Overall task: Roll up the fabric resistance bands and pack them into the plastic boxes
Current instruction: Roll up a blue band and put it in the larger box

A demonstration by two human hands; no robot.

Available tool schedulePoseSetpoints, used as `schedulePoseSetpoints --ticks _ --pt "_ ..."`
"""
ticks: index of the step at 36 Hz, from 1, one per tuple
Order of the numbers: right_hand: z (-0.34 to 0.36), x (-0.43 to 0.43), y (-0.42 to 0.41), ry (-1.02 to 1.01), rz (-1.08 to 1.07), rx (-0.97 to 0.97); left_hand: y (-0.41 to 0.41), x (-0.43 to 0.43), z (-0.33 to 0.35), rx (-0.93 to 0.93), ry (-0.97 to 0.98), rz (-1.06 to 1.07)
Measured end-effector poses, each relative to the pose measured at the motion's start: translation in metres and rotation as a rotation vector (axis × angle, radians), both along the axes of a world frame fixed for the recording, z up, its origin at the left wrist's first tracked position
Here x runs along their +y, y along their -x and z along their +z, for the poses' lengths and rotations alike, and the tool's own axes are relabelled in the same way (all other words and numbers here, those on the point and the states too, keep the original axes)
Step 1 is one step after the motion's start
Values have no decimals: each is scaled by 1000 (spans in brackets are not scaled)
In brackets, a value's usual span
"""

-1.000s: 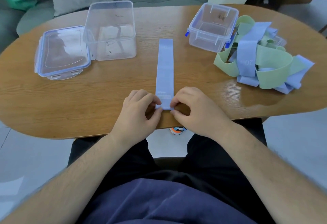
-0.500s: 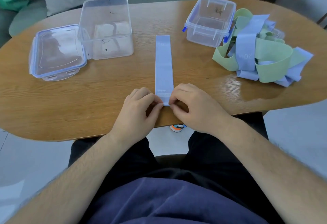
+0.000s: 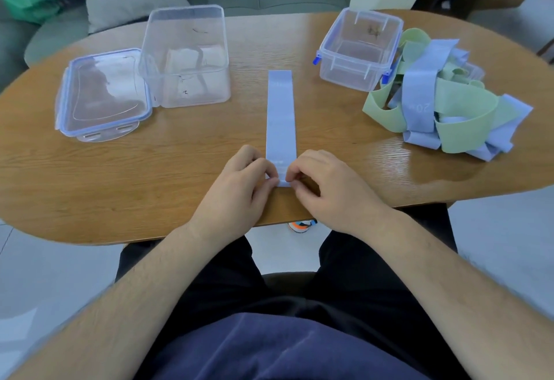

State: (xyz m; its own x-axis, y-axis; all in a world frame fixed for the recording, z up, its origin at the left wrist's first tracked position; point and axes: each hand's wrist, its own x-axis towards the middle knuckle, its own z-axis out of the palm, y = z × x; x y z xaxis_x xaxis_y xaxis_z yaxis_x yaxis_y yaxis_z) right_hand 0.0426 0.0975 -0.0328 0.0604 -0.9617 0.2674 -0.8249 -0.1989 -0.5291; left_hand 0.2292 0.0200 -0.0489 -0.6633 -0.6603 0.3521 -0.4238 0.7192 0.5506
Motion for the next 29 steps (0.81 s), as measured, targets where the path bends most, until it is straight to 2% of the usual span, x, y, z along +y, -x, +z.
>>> schedulePoseSetpoints --ticks 13,17,29 --pt "-4 -1 -3 64 1 127 -1 -6 1 -60 186 -93" --pt "-1 1 0 44 24 114 -6 -8 3 -43 164 -135" --pt "-4 -4 0 13 6 62 -1 -12 -2 -50 135 -89"
